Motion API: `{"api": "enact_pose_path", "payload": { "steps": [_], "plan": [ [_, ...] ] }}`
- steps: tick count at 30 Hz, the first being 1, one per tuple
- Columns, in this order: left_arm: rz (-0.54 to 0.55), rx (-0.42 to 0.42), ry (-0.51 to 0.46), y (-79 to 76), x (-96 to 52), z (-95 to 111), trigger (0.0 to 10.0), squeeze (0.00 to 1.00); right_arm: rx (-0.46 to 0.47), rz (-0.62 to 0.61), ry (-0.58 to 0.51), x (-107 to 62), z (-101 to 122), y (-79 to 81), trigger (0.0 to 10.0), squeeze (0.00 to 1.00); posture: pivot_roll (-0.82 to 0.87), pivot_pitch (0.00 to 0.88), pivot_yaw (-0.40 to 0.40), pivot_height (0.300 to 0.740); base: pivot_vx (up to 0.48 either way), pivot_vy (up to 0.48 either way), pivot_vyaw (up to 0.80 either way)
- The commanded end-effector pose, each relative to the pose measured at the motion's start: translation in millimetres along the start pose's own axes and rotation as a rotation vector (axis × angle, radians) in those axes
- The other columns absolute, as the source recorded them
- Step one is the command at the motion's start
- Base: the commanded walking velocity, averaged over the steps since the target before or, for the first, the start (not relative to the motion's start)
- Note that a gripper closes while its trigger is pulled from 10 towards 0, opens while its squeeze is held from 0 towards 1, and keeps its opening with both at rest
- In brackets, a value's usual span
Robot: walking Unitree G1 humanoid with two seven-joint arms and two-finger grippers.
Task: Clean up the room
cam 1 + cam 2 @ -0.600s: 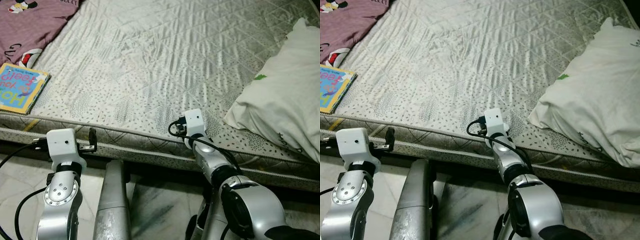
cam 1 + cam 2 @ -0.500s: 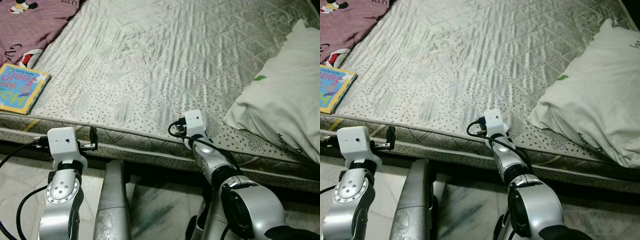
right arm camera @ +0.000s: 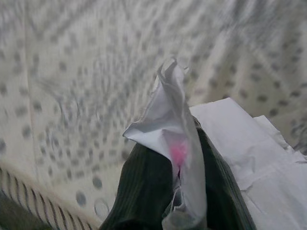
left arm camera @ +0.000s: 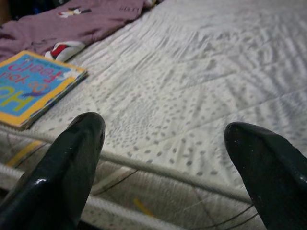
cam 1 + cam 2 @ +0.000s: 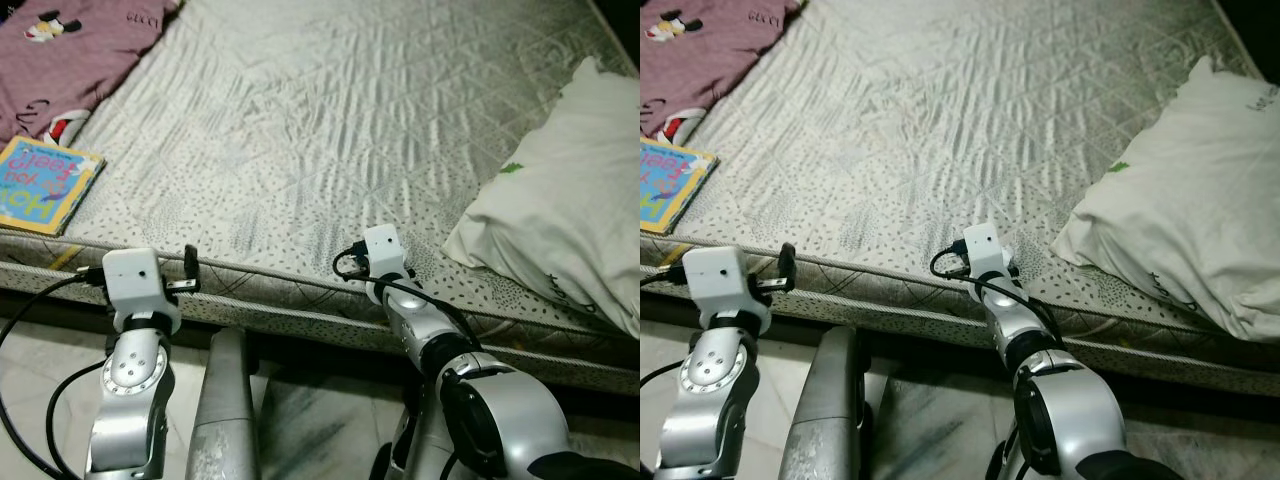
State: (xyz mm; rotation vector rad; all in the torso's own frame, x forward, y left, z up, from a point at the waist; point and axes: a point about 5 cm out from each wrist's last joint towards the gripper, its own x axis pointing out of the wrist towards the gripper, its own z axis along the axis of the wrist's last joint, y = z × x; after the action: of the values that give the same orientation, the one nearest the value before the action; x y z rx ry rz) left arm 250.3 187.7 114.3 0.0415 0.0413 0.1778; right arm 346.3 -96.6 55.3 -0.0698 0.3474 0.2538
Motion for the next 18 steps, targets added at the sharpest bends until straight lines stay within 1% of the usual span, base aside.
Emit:
{"api": "enact_pose_path", "payload": {
  "steps": [1, 4, 7, 8, 9, 10, 13, 14, 15, 18],
  "plan": [
    [-0.008, 0.0, 0.001, -2.8, 3.0, -2.9, 10.0, 0.0, 0.074, 0.001, -0.075, 1.4, 13.5, -4.2, 0.0, 0.0, 0.08, 0.0, -0.026, 0.53, 0.0, 0.0, 0.0],
    [-0.036, -0.016, -0.007, -8.0, 7.9, -4.1, 10.0, 0.0, 0.151, -0.01, -0.149, -1.5, 18.6, -14.4, 0.0, 0.0, 0.03, 0.0, 0.002, 0.53, 0.0, 0.0, 0.0],
    [-0.064, -0.034, -0.009, -13.7, 12.4, -4.8, 10.0, 0.0, 0.184, -0.033, -0.187, -5.0, 19.1, -23.6, 0.0, 0.0, 0.01, 0.0, 0.013, 0.53, 0.0, 0.0, 0.0],
    [-0.087, -0.04, -0.016, -18.1, 16.4, -3.7, 10.0, 0.0, 0.213, -0.056, -0.222, -9.4, 18.4, -31.0, 0.0, 0.0, -0.01, 0.0, 0.026, 0.53, 0.0, 0.0, 0.0],
    [-0.096, -0.04, -0.022, -20.0, 18.3, -2.9, 10.0, 0.0, 0.222, -0.068, -0.241, -12.2, 17.9, -34.6, 0.0, 0.0, -0.02, 0.0, 0.031, 0.53, 0.0, 0.0, 0.0],
    [-0.109, -0.036, -0.027, -22.7, 20.8, -2.0, 10.0, 0.0, 0.229, -0.085, -0.265, -17.6, 15.8, -39.3, 0.0, 0.0, -0.04, 0.0, 0.039, 0.53, 0.0, 0.0, 0.0],
    [-0.121, -0.032, -0.032, -24.4, 22.1, -1.9, 10.0, 0.0, 0.238, -0.096, -0.288, -22.9, 14.2, -41.6, 0.0, 0.0, -0.04, 0.0, 0.041, 0.53, 0.0, 0.0, 0.0],
    [-0.126, -0.027, -0.036, -25.6, 22.9, -2.2, 10.0, 0.0, 0.235, -0.099, -0.312, -28.7, 13.5, -42.7, 0.0, 0.0, -0.05, 0.0, 0.044, 0.53, 0.0, 0.0, 0.0],
    [-0.129, -0.023, -0.04, -26.8, 23.6, -2.8, 10.0, 0.0, 0.221, -0.106, -0.345, -38.7, 12.4, -44.2, 0.0, 0.0, -0.06, 0.0, 0.049, 0.53, 0.0, 0.0, 0.0],
    [-0.127, -0.036, -0.03, -26.3, 22.3, -5.2, 10.0, 0.0, 0.21, -0.115, -0.377, -52.3, 11.0, -44.5, 0.0, 0.0, -0.07, 0.0, 0.059, 0.53, 0.0, 0.0, 0.0]
  ]
}}
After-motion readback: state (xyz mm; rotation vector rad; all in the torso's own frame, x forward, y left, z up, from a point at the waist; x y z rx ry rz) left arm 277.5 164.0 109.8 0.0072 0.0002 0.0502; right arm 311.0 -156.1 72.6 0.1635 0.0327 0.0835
